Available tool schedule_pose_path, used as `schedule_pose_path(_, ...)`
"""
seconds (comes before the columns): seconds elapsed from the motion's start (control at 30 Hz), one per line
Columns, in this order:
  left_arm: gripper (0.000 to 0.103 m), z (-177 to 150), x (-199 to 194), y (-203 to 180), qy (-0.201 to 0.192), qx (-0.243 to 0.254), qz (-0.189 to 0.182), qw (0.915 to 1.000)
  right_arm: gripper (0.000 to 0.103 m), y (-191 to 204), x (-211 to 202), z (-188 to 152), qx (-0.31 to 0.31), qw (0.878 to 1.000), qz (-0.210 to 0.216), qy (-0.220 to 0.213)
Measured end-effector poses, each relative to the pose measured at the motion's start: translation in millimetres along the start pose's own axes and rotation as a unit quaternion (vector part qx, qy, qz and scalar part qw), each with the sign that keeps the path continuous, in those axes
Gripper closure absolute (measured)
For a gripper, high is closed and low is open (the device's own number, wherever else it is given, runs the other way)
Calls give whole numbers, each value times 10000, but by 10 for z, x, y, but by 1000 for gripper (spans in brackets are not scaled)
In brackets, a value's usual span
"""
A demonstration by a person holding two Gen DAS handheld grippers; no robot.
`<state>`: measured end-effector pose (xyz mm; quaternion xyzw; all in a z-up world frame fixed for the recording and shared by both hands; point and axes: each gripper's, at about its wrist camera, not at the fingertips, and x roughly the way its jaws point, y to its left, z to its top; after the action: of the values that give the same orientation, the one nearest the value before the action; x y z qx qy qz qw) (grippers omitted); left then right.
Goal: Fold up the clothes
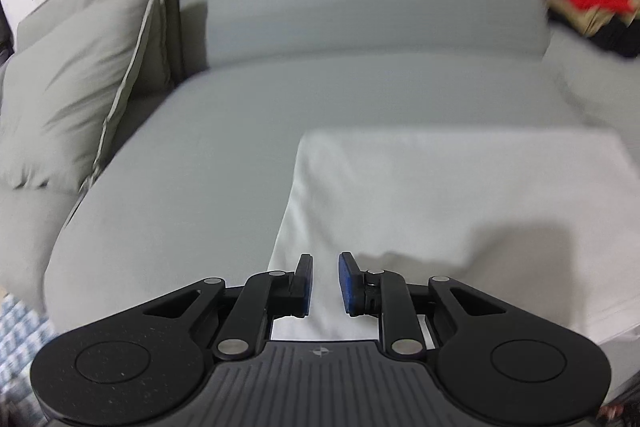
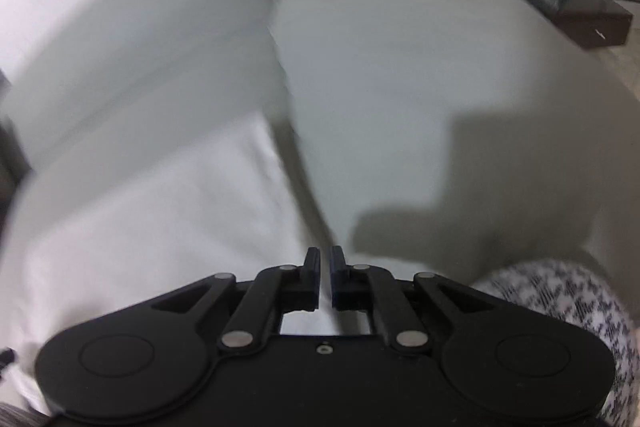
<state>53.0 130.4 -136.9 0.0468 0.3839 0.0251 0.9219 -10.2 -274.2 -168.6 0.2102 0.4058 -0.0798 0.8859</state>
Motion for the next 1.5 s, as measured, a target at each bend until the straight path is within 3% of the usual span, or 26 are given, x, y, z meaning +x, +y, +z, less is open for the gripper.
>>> schedule_pose_path(0.1,83,192,-57,71,-384,-355,-626,9967,93,127,-179,52,110,9964,644,-539)
schedule_pose_path(0.2,83,386,155,-39,-444,-284,-1070,9929,88,300,-127,50,135,9889,1224,-835)
schedule_pose_path(0.37,88,552,775,-481,-321,170,-1417,9892,88,513,345,162,-92,9842,1594,-763)
schedule_pose_path(0.5,88,589,1179,-691,-603,475,-853,9934,88,798,736,164,-460,9844,1573,-636)
schedule_pose_path(0.6,88,618,1533,-593,-527,439,-217,9974,88,799,1012,167,-605,9877,1376,-428)
schedule_pose_path(0.63,88,616,1638,-514,-481,363,78,9982,90,758,1088,181,-607,9892,1275,-399)
schedule_pose_path(0.67,88,617,1738,-421,-424,238,351,9982,100,703,1157,212,-527,9902,1241,-377)
schedule_pose_path(0.73,92,637,1868,-164,-254,-332,718,9965,101,546,1174,287,-110,9932,1036,-529)
schedule_pose_path(0.9,95,673,2034,316,181,-1403,1688,9754,103,36,1192,422,859,9946,77,-577)
schedule_pose_path(0.97,93,711,2035,320,302,-1137,1967,9734,103,-61,1173,421,1018,9937,-64,-473)
schedule_pose_path(1.03,92,755,2005,299,383,-844,2419,9659,103,21,1117,419,746,9960,-292,-397)
schedule_pose_path(1.13,94,734,1782,508,428,-1308,2740,9518,103,90,890,378,667,9959,-415,-445)
schedule_pose_path(1.2,94,718,1598,678,400,-1710,2629,9487,94,68,648,339,811,9944,-336,-588)
schedule_pose_path(1.27,93,707,1359,744,294,-1960,2326,9522,89,39,364,302,920,9933,-157,-687)
schedule_pose_path(1.37,92,652,897,691,31,-1982,1601,9670,83,-21,-56,257,1021,9916,155,-777)
schedule_pose_path(1.5,85,378,222,319,-289,-1316,540,9894,72,-56,-583,118,805,9929,580,-655)
